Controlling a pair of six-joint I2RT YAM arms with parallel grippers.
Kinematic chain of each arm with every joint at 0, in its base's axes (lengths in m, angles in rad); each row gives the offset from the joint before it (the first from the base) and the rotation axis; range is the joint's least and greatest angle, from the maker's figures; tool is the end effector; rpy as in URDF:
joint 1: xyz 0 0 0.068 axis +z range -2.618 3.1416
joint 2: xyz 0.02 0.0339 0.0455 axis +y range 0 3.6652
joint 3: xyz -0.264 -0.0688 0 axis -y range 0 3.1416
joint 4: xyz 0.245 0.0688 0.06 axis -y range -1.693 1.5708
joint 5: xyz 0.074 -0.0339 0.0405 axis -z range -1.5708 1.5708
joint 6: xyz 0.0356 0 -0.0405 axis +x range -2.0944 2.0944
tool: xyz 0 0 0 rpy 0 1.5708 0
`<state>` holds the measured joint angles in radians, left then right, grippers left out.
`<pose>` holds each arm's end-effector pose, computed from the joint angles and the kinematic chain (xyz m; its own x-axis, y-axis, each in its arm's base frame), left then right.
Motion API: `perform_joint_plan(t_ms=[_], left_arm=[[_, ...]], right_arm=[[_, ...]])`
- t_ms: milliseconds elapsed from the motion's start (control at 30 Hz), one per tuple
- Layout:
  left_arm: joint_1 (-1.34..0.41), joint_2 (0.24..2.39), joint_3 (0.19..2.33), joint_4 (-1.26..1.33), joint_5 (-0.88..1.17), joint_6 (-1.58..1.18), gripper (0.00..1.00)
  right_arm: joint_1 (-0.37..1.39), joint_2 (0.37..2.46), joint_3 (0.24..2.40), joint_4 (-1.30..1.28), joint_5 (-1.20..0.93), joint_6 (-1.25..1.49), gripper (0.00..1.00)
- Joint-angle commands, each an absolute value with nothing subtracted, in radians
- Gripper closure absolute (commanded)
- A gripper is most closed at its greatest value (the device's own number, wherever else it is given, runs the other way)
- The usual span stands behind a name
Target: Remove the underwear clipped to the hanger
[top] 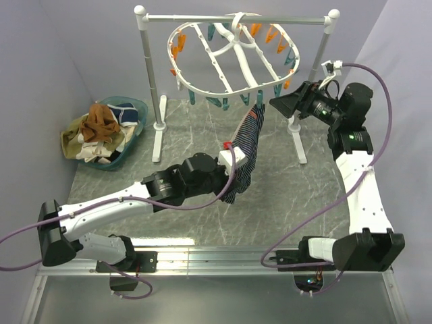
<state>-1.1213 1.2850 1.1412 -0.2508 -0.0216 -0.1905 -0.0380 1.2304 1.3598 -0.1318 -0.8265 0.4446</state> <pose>0.1301 -0.2679 0.3489 -0.3329 0.2543 -0.9080 0.8440 0.5097 -0.1666 0.2660 0.0161 0.4532 -0.3072 0.3033 -0.9020 -0.6393 0.6363 0.4317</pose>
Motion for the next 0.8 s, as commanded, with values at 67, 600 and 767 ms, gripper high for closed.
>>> perform_joint_plan(t_ms=[67,600,767], left_arm=[[-1.132,1.23,1.183,-0.274,0.038,-0.23,1.0],[-1.151,1.206,1.241,-0.325,0.055,-0.244,1.0],[-1.155,1.206,1.262,-0.336,0.063,-0.248,1.0]], right_arm=[[-0.041,1.282,1.385,-0.052,-0.969,0.425,0.13],[0.095,1.382,1.482,-0.141,-0.827,0.302,0.05],[0.147,1.41,1.505,-0.164,-0.724,0.259,0.05]])
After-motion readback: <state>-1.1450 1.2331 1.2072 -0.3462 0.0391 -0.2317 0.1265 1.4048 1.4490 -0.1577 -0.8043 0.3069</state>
